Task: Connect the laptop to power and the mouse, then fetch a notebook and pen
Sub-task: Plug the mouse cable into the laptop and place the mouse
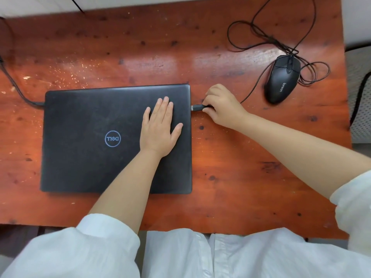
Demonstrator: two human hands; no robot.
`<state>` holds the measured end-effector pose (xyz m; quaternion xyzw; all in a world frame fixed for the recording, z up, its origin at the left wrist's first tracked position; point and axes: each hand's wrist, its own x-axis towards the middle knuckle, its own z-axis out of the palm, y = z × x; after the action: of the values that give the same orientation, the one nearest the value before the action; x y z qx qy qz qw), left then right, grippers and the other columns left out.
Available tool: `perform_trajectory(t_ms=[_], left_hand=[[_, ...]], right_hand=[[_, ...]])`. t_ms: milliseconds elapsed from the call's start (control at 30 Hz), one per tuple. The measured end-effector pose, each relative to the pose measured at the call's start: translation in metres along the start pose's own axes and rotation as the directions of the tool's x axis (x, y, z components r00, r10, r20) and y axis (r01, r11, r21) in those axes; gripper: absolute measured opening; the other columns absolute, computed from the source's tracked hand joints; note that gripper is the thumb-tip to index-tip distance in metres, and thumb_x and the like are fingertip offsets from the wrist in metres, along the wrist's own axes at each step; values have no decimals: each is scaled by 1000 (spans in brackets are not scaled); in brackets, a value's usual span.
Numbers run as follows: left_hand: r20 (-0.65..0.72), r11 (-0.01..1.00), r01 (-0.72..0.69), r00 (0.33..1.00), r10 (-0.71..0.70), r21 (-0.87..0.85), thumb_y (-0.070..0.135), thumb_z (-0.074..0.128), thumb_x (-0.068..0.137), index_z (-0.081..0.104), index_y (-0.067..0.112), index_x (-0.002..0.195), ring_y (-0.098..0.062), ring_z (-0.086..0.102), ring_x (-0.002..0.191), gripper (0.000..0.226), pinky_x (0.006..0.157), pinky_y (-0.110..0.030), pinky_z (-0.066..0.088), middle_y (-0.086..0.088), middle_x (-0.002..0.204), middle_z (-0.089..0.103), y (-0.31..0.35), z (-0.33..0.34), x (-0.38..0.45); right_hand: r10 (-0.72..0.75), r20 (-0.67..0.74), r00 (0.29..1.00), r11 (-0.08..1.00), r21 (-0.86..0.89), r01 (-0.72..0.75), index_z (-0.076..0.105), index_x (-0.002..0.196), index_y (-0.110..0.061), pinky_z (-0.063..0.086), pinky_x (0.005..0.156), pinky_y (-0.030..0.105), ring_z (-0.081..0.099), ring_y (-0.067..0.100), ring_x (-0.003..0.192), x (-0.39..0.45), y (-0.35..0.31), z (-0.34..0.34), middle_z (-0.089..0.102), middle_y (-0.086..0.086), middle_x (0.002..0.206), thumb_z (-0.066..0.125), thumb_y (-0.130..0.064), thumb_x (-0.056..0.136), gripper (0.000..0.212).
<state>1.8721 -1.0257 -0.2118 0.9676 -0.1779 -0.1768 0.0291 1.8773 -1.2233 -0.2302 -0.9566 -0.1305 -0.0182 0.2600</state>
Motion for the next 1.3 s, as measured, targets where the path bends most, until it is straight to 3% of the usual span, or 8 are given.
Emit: perform_trajectory(t_ms=[500,600,733,833,933,1033,1133,1300], left_hand=[[-35,1000,2,999,-1,30,50,2,79,22,5,149,-22,12,149,86,121,-40,7,-9,159,18,3,2,0],[-9,999,18,1000,-17,37,45,15,91,22,4,149,-23,12,149,71,122,-40,7,-10,159,18,6,-1,-2],[2,998,38,999,-38,54,27,39,100,21,4,149,-22,10,149,57,122,-40,7,-9,160,16,10,-6,-2],[-4,997,57,998,-56,55,25,38,100,22,2,148,-23,11,149,55,121,-40,9,-11,159,17,17,-8,-2],[-6,994,101,995,-101,51,26,34,101,20,3,149,-21,10,149,55,122,-38,9,-9,160,15,29,-6,-5],[-35,993,117,993,-116,10,26,36,101,20,2,149,-22,11,149,56,122,-39,10,-10,159,17,41,-3,-8],[-63,991,132,989,-132,-3,24,38,101,22,1,148,-24,13,149,55,121,-40,11,-12,159,18,48,-2,-11],[-57,979,188,980,-193,-75,23,36,101,20,2,149,-23,6,150,55,122,-39,7,-11,160,12,57,1,-22]], right_hand=[[-176,-16,984,982,-78,175,64,57,8,58,56,39,64,41,64,0,-2,8,64,22,60,74,8,58,10],[-122,31,992,987,-99,124,64,56,7,58,52,41,64,40,63,1,-5,8,64,21,59,78,11,54,15],[20,206,978,986,-167,15,66,88,6,45,85,46,58,40,99,4,-12,-3,66,22,92,63,3,78,11],[6,-51,999,990,-139,-13,69,84,1,49,83,44,65,37,91,-6,-3,-27,71,18,87,54,-10,78,20],[275,-412,869,943,-61,-328,68,81,2,50,74,45,64,41,85,-27,29,-62,69,22,85,51,-13,74,23],[709,-233,665,682,-15,-732,51,121,-1,37,99,47,43,39,121,-40,54,-82,50,23,127,61,-29,83,48],[801,-112,588,589,-26,-808,35,134,-5,32,106,46,33,37,130,-36,57,-76,35,19,142,69,-42,77,76],[846,-170,505,527,130,-840,36,134,-10,32,107,43,31,37,131,-23,61,-65,27,14,149,66,-27,81,63]])
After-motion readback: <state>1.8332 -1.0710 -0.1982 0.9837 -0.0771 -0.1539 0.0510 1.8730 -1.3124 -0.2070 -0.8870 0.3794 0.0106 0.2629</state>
